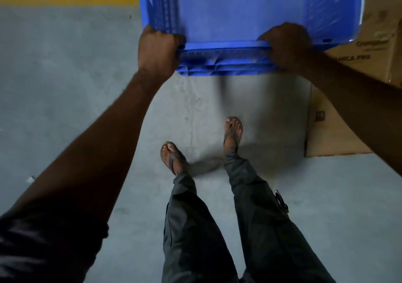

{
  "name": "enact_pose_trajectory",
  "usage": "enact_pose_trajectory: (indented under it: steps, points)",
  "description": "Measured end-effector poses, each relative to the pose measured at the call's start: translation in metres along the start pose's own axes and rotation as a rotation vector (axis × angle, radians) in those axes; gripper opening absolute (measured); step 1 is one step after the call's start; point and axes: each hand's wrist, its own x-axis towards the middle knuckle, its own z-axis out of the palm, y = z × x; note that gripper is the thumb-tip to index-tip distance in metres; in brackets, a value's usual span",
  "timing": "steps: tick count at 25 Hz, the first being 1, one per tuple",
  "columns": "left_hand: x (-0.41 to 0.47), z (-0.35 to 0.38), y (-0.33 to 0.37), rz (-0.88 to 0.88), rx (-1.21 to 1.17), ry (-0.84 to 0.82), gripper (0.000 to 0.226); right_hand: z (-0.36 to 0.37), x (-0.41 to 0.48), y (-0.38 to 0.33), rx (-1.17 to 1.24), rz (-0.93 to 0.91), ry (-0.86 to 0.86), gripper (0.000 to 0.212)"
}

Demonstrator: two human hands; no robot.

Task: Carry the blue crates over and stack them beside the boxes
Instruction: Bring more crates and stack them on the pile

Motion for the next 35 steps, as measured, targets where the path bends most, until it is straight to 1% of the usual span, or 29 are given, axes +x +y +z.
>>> enact_pose_trajectory:
  steps: [2, 6, 10, 12, 14, 15, 16, 17, 19, 20, 21, 23, 25, 27, 29, 30, 32, 33, 34, 35]
  points:
    - [-0.005, 0.007, -0.001, 0.002, 0.006, 0.001, 0.027, 0.002, -0.001, 0.002, -0.005, -0.015, 0.018, 0.022]
    - [0.002, 0.008, -0.013, 0.147, -0.02, 0.029, 0.026, 0.007, 0.003, 0.004, -0.01, 0.014, 0.061, 0.029]
    - [0.019, 0.002, -0.026, 0.226, 0.0, 0.025, 0.019, 0.01, 0.013, -0.004, -0.038, 0.07, 0.05, 0.025]
    - [0.017, 0.005, -0.027, 0.253, -0.005, 0.041, 0.017, 0.016, 0.016, -0.009, -0.068, 0.127, 0.017, 0.026]
    - [0.015, 0.009, -0.031, 0.313, -0.033, 0.067, 0.02, 0.025, 0.019, -0.013, -0.082, 0.211, 0.051, 0.026]
    - [0.013, 0.01, -0.036, 0.355, -0.068, 0.077, 0.026, 0.027, 0.018, -0.019, -0.058, 0.232, 0.087, 0.032]
    - [0.009, 0.012, -0.04, 0.373, -0.14, 0.114, 0.034, 0.028, 0.016, -0.03, -0.003, 0.213, 0.123, 0.041]
    - [0.005, 0.016, -0.045, 0.348, -0.264, 0.21, 0.039, 0.027, 0.015, -0.045, 0.065, 0.163, 0.158, 0.053]
    - [-0.007, 0.03, -0.055, 0.178, -0.596, 0.555, 0.036, 0.028, 0.021, -0.083, 0.174, 0.027, 0.197, 0.071]
    - [-0.013, 0.041, -0.058, 0.069, -0.742, 0.667, 0.032, 0.03, 0.026, -0.103, 0.21, -0.023, 0.202, 0.072]
    - [-0.017, 0.049, -0.059, -0.026, -0.857, 0.693, 0.031, 0.034, 0.034, -0.119, 0.222, -0.052, 0.215, 0.065]
    - [-0.015, 0.052, -0.062, -0.132, -1.021, 0.618, 0.031, 0.041, 0.046, -0.138, 0.192, -0.05, 0.291, 0.042]
    - [-0.011, 0.046, -0.068, -0.149, -1.16, 0.523, 0.029, 0.045, 0.047, -0.136, 0.182, -0.03, 0.354, 0.029]
    - [-0.016, 0.046, -0.071, -0.111, -1.283, 0.417, 0.031, 0.052, 0.04, -0.131, 0.149, -0.027, 0.374, 0.026]
    - [-0.023, 0.051, -0.073, -0.065, -1.391, 0.347, 0.034, 0.059, 0.036, -0.128, 0.1, -0.037, 0.411, 0.025]
    - [-0.024, 0.053, -0.074, -0.044, -1.424, 0.338, 0.036, 0.06, 0.037, -0.128, 0.066, -0.047, 0.433, 0.026]
    - [-0.022, 0.062, -0.079, -0.009, -1.454, 0.373, 0.038, 0.06, 0.039, -0.132, 0.01, -0.054, 0.477, 0.03]
    - [-0.02, 0.071, -0.081, -0.037, -1.439, 0.401, 0.036, 0.062, 0.041, -0.133, 0.002, -0.044, 0.51, 0.032]
    - [-0.018, 0.084, -0.082, -0.102, -1.405, 0.413, 0.034, 0.067, 0.042, -0.135, 0.01, -0.026, 0.561, 0.033]
    - [-0.017, 0.102, -0.08, -0.177, -1.357, 0.4, 0.033, 0.077, 0.04, -0.138, 0.021, -0.008, 0.65, 0.035]
